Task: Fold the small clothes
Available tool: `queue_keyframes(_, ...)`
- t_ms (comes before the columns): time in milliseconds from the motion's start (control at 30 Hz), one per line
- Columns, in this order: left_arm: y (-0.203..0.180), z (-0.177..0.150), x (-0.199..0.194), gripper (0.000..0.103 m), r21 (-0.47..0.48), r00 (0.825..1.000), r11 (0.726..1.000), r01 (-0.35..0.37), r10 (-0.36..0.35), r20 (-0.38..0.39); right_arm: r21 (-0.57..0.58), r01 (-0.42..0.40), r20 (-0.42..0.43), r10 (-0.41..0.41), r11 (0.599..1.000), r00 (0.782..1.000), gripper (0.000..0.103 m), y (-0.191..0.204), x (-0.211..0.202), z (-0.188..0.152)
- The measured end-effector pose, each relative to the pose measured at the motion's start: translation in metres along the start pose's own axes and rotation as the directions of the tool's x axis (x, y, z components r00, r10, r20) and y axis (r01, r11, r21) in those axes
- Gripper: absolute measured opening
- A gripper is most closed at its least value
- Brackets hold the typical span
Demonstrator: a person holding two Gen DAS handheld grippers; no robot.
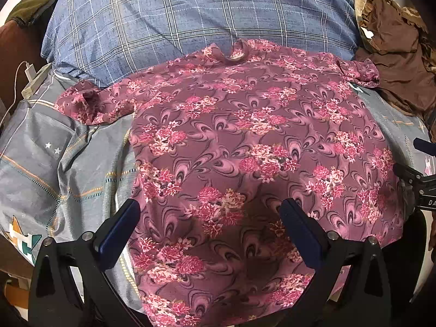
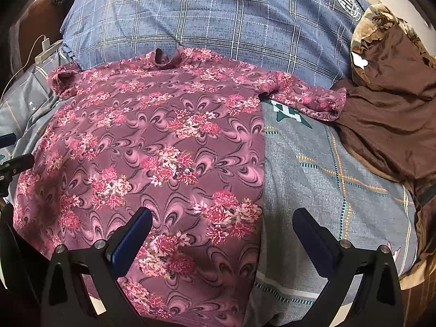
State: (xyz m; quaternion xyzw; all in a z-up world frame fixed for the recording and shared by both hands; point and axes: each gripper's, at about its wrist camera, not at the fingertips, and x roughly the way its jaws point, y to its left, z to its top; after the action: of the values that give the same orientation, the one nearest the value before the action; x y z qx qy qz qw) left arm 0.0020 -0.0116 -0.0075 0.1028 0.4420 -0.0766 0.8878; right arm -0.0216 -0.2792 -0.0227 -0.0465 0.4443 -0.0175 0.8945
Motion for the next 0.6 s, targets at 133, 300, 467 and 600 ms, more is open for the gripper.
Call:
queue_keyframes(133, -0.002, 0.001, 0.004, 0.103, 0.013, 1.000, 1.000, -0.020, 0.020, 0.008, 0.008, -0.005, 0.002, 0.005, 1.000, 1.000, 0.103, -0.002, 0.002, 0.001)
queue_keyframes(300, -0.001, 0.005, 0.009, 0.103, -0.001, 1.000, 1.000, -0.012, 0.012, -0.012, 0.025, -0.018, -0.001, 0.018, 1.000, 1.000, 0.103, -0.004, 0.007, 0.001)
queue_keyframes(467, -0.005, 0.006, 0.015, 0.103, 0.011, 0.999, 1.000, -0.017, 0.017, -0.031, 0.029, -0.023, -0.001, 0.023, 0.999, 1.000, 0.103, -0.008, 0.011, 0.002)
queue_keyframes(600, -0.007, 0.008, 0.018, 0.103, 0.019, 0.999, 1.000, -0.019, 0.020, -0.046, 0.055, -0.026, -0.001, 0.026, 0.998, 1.000, 0.103, -0.015, 0.015, 0.002)
